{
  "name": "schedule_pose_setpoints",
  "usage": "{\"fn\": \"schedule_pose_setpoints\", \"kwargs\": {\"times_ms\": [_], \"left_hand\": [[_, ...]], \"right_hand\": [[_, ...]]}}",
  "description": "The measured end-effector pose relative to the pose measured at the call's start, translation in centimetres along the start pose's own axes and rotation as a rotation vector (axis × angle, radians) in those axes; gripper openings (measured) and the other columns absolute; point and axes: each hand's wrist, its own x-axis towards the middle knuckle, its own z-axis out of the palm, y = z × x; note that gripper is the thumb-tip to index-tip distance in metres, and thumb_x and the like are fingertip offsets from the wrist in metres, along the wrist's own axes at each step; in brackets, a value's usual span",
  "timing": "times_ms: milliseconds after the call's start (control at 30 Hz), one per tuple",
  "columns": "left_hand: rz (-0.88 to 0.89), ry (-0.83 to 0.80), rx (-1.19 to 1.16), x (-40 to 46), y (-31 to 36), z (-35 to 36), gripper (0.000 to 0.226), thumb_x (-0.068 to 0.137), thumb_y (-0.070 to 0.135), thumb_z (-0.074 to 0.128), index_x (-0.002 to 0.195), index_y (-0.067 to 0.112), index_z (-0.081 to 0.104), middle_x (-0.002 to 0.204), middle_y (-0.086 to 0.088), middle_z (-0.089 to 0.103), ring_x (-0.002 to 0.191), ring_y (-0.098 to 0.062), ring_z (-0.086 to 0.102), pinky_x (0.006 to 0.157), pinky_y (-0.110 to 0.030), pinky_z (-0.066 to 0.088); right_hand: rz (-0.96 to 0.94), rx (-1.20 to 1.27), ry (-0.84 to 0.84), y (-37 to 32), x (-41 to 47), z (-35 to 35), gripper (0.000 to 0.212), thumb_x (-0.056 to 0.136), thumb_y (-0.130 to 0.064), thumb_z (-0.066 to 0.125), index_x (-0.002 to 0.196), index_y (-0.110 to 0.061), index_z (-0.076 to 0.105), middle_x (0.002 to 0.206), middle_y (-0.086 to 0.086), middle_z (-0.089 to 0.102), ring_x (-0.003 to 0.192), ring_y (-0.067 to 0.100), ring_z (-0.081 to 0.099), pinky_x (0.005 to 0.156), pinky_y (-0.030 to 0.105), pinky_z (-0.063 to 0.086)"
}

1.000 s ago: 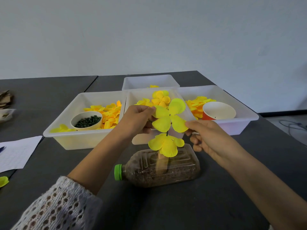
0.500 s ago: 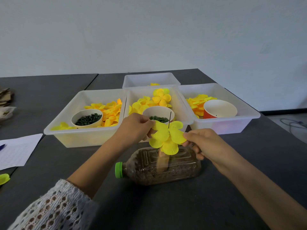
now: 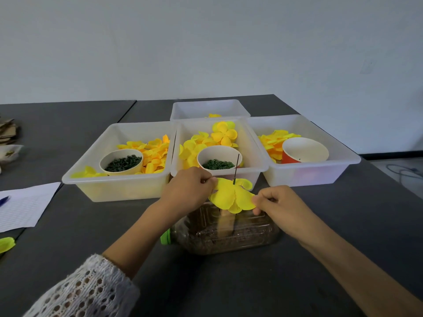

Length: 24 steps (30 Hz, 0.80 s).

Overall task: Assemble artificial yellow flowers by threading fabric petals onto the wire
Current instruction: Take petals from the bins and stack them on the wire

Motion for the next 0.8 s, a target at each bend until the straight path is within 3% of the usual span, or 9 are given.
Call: {"fn": "schedule_pose_setpoints", "kwargs": {"times_ms": [133, 233, 333, 400, 500, 567, 667, 800], "left_hand": [[0.006, 0.032, -0.037, -0.2, -0.5, -0.4, 0.046, 0.099, 0.035, 0.048, 0.060, 0.011, 0.046, 0.057, -0.003, 0.048, 0.056, -0.020, 0.043, 0.059, -0.034, 0.036], [0.004, 0.100, -0.068, -0.3, -0.6, -1.1, 0.053, 0.100, 0.048, 0.042, 0.071, 0.005, 0.057, 0.068, -0.009, 0.065, 0.067, -0.027, 0.060, 0.069, -0.047, 0.050], [-0.004, 0.189, -0.150, -0.2, -0.5, -1.6, 0.051, 0.100, 0.050, 0.036, 0.076, 0.011, 0.058, 0.069, -0.003, 0.067, 0.070, -0.026, 0.062, 0.074, -0.052, 0.052], [-0.013, 0.235, -0.183, 0.0, -0.4, -1.8, 0.046, 0.102, 0.047, 0.036, 0.080, 0.014, 0.059, 0.069, 0.000, 0.067, 0.069, -0.022, 0.062, 0.074, -0.051, 0.052], [-0.012, 0.294, -0.221, 0.2, -0.3, -1.8, 0.039, 0.103, 0.042, 0.039, 0.084, 0.015, 0.061, 0.068, 0.002, 0.066, 0.065, -0.017, 0.060, 0.073, -0.048, 0.053], [-0.003, 0.319, -0.252, 0.3, 0.0, -1.8, 0.035, 0.102, 0.039, 0.042, 0.083, 0.017, 0.061, 0.066, 0.003, 0.066, 0.062, -0.015, 0.059, 0.069, -0.045, 0.053], [0.006, 0.323, -0.289, 0.2, 0.3, -2.0, 0.028, 0.100, 0.036, 0.046, 0.082, 0.021, 0.062, 0.063, 0.007, 0.066, 0.060, -0.011, 0.058, 0.066, -0.041, 0.050], [0.021, 0.333, -0.315, 0.2, 0.7, -2.3, 0.023, 0.098, 0.029, 0.050, 0.082, 0.019, 0.063, 0.061, 0.010, 0.065, 0.056, -0.004, 0.055, 0.062, -0.034, 0.046]], "right_hand": [[-0.036, -0.028, -0.014, 0.1, -0.1, -0.3, 0.038, 0.095, -0.030, 0.055, 0.061, -0.018, 0.068, 0.061, -0.009, 0.064, 0.065, 0.007, 0.057, 0.065, 0.025, 0.043], [-0.028, -0.011, -0.008, 0.1, 0.0, -0.7, 0.044, 0.096, -0.038, 0.051, 0.058, -0.019, 0.064, 0.059, -0.009, 0.062, 0.062, 0.002, 0.058, 0.061, 0.024, 0.042], [0.014, 0.006, 0.003, 0.4, 0.4, -1.6, 0.046, 0.097, -0.042, 0.047, 0.060, -0.019, 0.062, 0.053, -0.015, 0.057, 0.051, -0.004, 0.054, 0.056, 0.021, 0.035], [0.018, 0.028, 0.049, 0.6, 1.1, -2.7, 0.041, 0.097, -0.036, 0.049, 0.061, -0.020, 0.063, 0.054, -0.011, 0.057, 0.052, 0.002, 0.054, 0.055, 0.022, 0.034], [-0.073, -0.127, 0.222, 0.8, 3.6, -5.0, 0.026, 0.092, -0.023, 0.056, 0.068, -0.021, 0.064, 0.066, -0.008, 0.058, 0.064, 0.008, 0.051, 0.057, 0.024, 0.036], [-0.150, -0.296, 0.361, 0.9, 6.5, -6.6, 0.017, 0.089, -0.015, 0.058, 0.075, -0.018, 0.066, 0.077, 0.001, 0.064, 0.076, 0.019, 0.057, 0.067, 0.030, 0.044], [-0.194, -0.453, 0.441, 1.2, 11.8, -9.1, 0.012, 0.087, -0.010, 0.059, 0.093, -0.015, 0.068, 0.096, 0.011, 0.066, 0.091, 0.028, 0.060, 0.080, 0.036, 0.049], [-0.108, -0.726, 0.320, 2.0, 18.0, -9.8, 0.046, 0.085, -0.023, 0.065, 0.129, -0.019, 0.055, 0.127, 0.018, 0.054, 0.119, 0.037, 0.046, 0.094, 0.042, 0.042]]}}
